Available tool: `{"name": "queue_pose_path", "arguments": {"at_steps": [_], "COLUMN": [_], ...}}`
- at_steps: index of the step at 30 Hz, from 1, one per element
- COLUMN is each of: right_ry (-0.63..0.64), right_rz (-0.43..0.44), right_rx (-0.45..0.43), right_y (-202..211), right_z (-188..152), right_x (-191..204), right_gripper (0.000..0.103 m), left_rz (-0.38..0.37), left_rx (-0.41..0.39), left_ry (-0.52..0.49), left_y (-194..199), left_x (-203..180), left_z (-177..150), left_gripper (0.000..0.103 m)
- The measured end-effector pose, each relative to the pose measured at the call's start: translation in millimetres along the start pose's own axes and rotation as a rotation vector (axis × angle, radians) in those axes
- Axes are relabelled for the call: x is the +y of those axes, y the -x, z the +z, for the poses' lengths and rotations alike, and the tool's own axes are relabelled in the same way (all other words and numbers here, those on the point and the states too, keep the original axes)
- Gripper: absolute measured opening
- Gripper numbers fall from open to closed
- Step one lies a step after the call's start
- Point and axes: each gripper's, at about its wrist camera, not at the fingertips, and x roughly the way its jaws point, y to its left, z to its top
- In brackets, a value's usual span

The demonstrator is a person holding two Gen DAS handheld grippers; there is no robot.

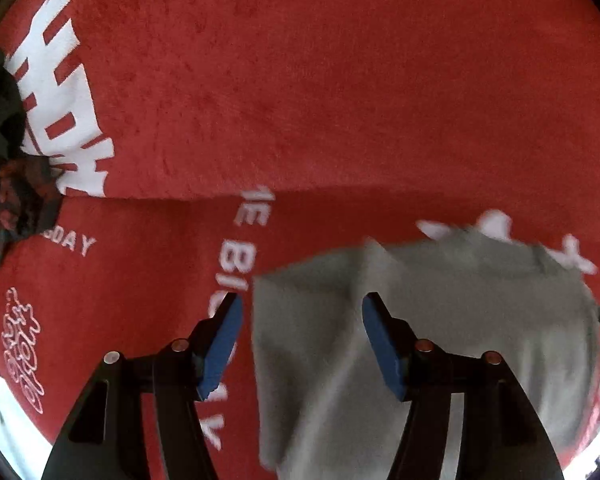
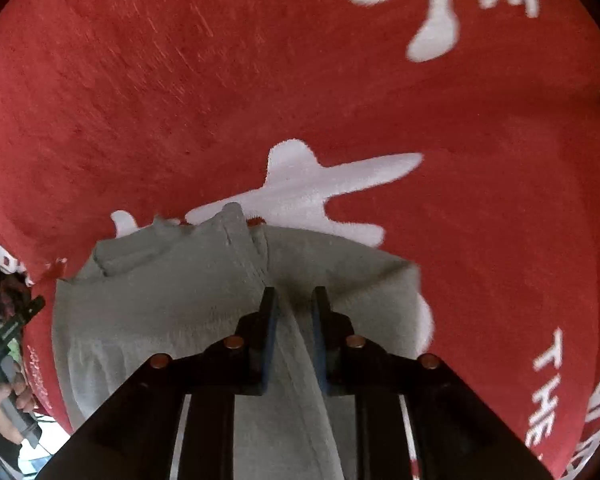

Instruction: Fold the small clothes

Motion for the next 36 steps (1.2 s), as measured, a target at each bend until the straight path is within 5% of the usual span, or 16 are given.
{"name": "queue_pose_path", "arguments": {"at_steps": [6,10,16,19,23,25,26,33,35,36], "right_ry": [0.039,0.045,0.063,0.036,-0.066,-0.154,-0.21,-0.537,-0.541,-0.504], "right_rz": [0.16,0.113,0.048,0.049,0.14,0.217,0.253,0.302,0.255,0.204], "right_rx": [0.032,0.105,0.119,0.134,0.134,0.144,0.151,0.162,0.16,0.169], "right_y": [20,-4,3,15,41,48,50,15,8,6], "right_z": [-43,-68,-95,-102,-118,-132,-142,-187,-185,-184], "right_x": [17,16,-17,-29,-42,-52,-58,-88,-92,-94], "right_gripper": [0.018,0.018,0.013,0.013,0.029,0.06,0.063,0.059,0.02,0.019], "left_rz": [-0.159,-0.155,-0.147,-0.068,-0.137,-0.125,-0.116,-0.008,0.001,0.019], "left_rx": [0.116,0.182,0.203,0.218,0.252,0.261,0.266,0.282,0.276,0.273], "left_ry": [-0.003,0.073,0.056,0.064,0.259,0.313,0.332,0.337,0.323,0.309], "left_y": [-1,-17,-6,4,13,10,8,-5,-6,-6], "left_x": [-24,-19,2,10,40,48,49,47,45,44], "left_z": [-57,-93,-120,-127,-141,-150,-153,-169,-170,-171], "left_gripper": [0.063,0.063,0.063,0.064,0.064,0.064,0.064,0.064,0.065,0.071]}}
